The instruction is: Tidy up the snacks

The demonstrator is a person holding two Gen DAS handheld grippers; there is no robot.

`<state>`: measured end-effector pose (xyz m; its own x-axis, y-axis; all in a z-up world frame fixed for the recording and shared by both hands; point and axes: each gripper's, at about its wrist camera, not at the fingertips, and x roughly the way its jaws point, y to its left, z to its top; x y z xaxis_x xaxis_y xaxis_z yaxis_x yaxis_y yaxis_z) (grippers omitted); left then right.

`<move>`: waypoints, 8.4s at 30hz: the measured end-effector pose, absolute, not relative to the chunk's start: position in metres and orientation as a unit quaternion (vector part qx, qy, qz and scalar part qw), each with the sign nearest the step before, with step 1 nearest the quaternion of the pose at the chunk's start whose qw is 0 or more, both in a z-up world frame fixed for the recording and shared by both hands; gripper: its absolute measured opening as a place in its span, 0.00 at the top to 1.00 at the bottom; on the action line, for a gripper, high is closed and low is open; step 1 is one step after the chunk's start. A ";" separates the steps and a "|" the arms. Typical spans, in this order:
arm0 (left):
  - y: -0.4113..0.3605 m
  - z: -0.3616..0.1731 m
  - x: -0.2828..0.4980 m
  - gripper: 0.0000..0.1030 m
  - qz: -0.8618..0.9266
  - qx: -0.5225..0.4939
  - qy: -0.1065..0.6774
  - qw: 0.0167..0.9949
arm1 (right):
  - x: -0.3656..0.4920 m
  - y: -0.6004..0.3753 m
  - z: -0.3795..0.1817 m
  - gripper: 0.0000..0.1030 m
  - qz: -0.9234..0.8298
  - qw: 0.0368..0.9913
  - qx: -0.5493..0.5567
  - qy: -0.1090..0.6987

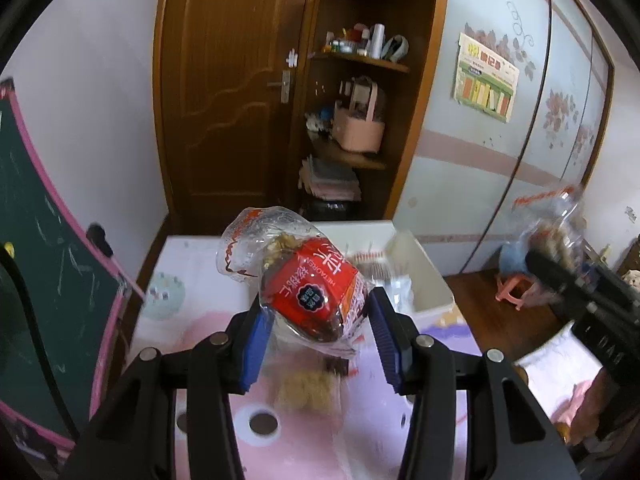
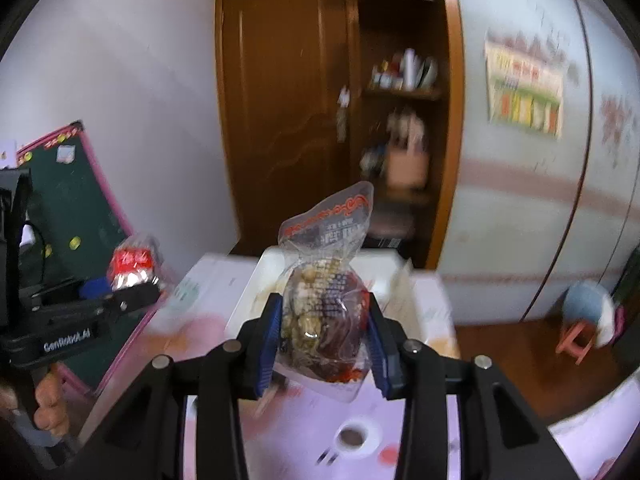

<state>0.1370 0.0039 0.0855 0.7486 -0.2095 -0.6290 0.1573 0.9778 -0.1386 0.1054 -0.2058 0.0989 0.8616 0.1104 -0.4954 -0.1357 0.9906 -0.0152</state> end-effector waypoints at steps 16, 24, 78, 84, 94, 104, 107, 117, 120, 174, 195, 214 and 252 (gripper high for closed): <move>-0.058 0.100 0.281 0.54 -0.066 0.022 0.335 0.940 | 0.264 -0.210 0.092 0.62 0.009 0.950 -0.049 0.308; -0.064 0.030 0.331 0.39 -0.055 0.032 0.405 0.912 | 0.313 -0.209 0.023 0.61 0.006 0.920 -0.042 0.389; 0.002 -0.146 0.140 0.13 -0.094 -0.088 0.509 0.851 | 0.106 -0.196 -0.113 0.48 0.038 0.893 0.091 0.439; -0.007 -0.169 0.160 0.13 -0.085 -0.095 0.530 0.838 | 0.117 -0.206 -0.138 0.48 0.040 0.880 0.118 0.458; -0.030 -0.191 0.186 0.12 -0.067 -0.074 0.544 0.833 | 0.140 -0.207 -0.153 0.48 0.069 0.869 0.144 0.468; -0.005 -0.187 0.185 0.41 -0.043 -0.056 0.529 0.846 | 0.175 -0.169 -0.156 0.48 0.114 0.867 0.105 0.473; 0.017 -0.186 0.181 0.43 -0.022 -0.073 0.524 0.848 | 0.186 -0.154 -0.163 0.48 0.122 0.864 0.096 0.478; 0.060 -0.187 0.180 0.44 0.009 -0.107 0.524 0.845 | 0.218 -0.114 -0.183 0.48 0.090 0.863 0.038 0.496; 0.063 -0.189 0.181 0.44 0.009 -0.114 0.526 0.843 | 0.223 -0.106 -0.187 0.48 0.068 0.865 0.008 0.496; -0.050 0.076 0.342 0.43 -0.042 0.041 0.400 0.915 | 0.305 -0.212 0.087 0.59 0.036 0.922 -0.013 0.386; -0.035 0.024 0.342 0.13 -0.033 0.037 0.461 0.886 | 0.315 -0.198 0.040 0.39 0.053 0.902 -0.010 0.429; -0.034 0.129 0.132 0.01 -0.070 0.029 0.366 0.928 | 0.117 -0.214 0.114 0.32 0.086 0.930 -0.007 0.357; -0.015 0.058 -0.056 0.00 0.008 -0.009 0.403 0.915 | -0.061 -0.196 0.047 0.09 0.016 0.928 0.035 0.371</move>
